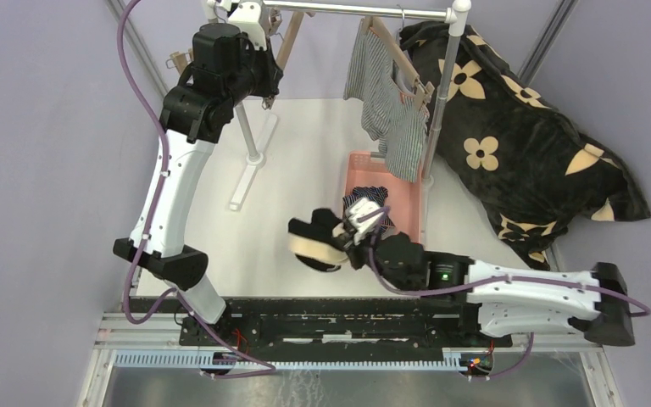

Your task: Remove the underwear clipped to the hanger

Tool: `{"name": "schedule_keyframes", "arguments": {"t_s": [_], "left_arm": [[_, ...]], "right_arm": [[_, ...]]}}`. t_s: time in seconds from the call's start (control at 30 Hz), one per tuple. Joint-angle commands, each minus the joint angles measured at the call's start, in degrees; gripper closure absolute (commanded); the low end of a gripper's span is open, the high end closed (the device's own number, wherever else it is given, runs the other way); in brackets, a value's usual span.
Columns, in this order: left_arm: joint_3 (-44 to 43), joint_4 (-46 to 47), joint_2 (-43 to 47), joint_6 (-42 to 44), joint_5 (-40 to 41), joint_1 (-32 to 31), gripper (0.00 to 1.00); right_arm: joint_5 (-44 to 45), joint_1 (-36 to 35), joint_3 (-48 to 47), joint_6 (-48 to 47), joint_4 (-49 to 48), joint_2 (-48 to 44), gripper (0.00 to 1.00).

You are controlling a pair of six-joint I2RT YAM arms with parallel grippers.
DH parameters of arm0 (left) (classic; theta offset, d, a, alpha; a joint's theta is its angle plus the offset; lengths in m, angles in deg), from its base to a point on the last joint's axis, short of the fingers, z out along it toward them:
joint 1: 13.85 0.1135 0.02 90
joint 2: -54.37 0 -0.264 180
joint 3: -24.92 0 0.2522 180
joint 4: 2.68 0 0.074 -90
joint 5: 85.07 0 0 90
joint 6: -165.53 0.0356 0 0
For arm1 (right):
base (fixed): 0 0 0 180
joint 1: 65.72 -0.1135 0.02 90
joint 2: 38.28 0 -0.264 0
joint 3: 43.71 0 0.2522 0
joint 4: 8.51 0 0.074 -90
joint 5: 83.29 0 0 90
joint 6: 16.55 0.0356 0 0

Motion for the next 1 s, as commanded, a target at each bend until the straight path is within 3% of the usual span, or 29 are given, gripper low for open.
{"name": "schedule_keyframes", "arguments": {"t_s": [0.0, 0.3, 0.5, 0.63, 0.77, 0.97], "left_arm": [[-2.3, 5.3, -0.9, 2.8, -2.5, 1.2, 0.97], [-4.0, 7.4, -2.5, 1.9, -5.3, 2.0, 0.97], [-3.6, 9.0, -1.6, 1.6, -5.4, 2.1, 0.97], [-3.0, 9.8, -0.8, 1.1, -6.4, 2.0, 0.97], [-2.4, 9.8, 0.0, 1.0, -6.8, 2.0, 0.97], [3.9, 11.4, 3.9, 1.7, -6.8, 2.0, 0.97]], "right_arm": [[19.1, -0.2, 0.7, -6.8, 2.3, -8.6, 0.99], [37.8, 0.2, 3.3, -16.6, -5.8, -13.3, 0.99], [39.3, 2.3, 6.6, -14.2, -8.5, -10.5, 0.99], [39.3, 8.1, 8.0, -11.6, -8.8, -5.3, 0.99], [33.5, 16.4, 8.1, -3.8, -5.2, -0.8, 0.99], [27.8, 23.1, 8.2, -1.1, -6.3, 3.6, 0.99]]}}
